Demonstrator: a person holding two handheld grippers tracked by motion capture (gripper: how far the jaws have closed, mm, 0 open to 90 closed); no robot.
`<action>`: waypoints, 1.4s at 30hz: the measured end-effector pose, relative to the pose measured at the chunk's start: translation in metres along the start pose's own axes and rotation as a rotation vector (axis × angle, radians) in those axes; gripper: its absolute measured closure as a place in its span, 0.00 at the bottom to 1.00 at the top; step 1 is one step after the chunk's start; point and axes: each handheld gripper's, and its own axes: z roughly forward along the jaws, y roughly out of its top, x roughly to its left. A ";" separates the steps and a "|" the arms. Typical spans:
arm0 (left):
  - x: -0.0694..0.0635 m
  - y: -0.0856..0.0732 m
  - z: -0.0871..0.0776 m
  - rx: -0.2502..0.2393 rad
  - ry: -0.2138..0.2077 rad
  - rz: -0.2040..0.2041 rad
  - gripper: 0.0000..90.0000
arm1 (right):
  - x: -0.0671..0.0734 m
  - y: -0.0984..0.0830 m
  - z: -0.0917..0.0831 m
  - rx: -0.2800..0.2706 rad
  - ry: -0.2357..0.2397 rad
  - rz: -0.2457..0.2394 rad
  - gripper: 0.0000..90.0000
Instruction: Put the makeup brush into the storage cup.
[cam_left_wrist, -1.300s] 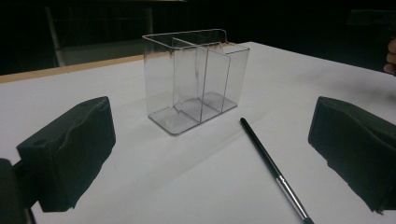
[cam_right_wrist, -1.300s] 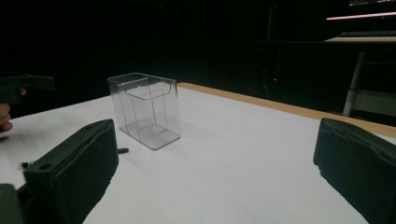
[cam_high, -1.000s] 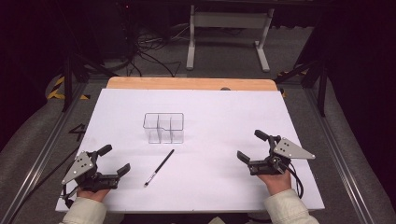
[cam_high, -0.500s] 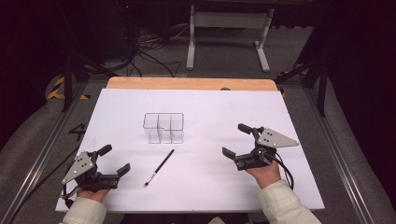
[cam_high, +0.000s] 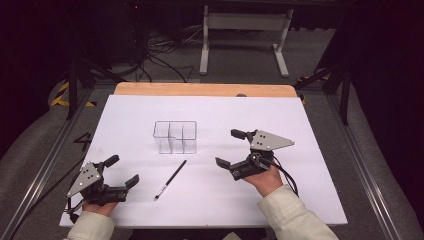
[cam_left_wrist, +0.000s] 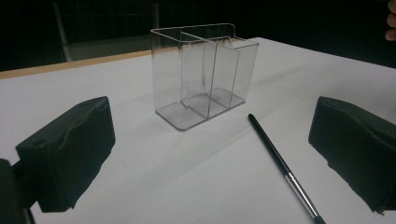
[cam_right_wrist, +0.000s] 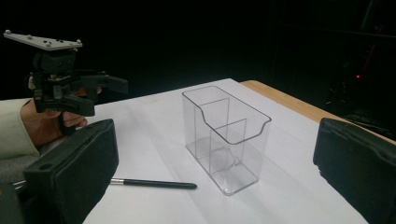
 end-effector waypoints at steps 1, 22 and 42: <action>0.000 0.000 0.000 0.000 0.000 0.000 0.01 | 0.002 0.002 0.006 0.000 0.013 0.002 0.01; 0.006 -0.001 -0.005 0.015 0.031 0.000 0.01 | 0.013 0.023 0.050 0.136 0.118 -0.027 0.06; 0.008 -0.001 -0.005 0.033 0.029 -0.014 0.02 | 0.024 0.046 0.099 0.435 0.230 -0.190 0.10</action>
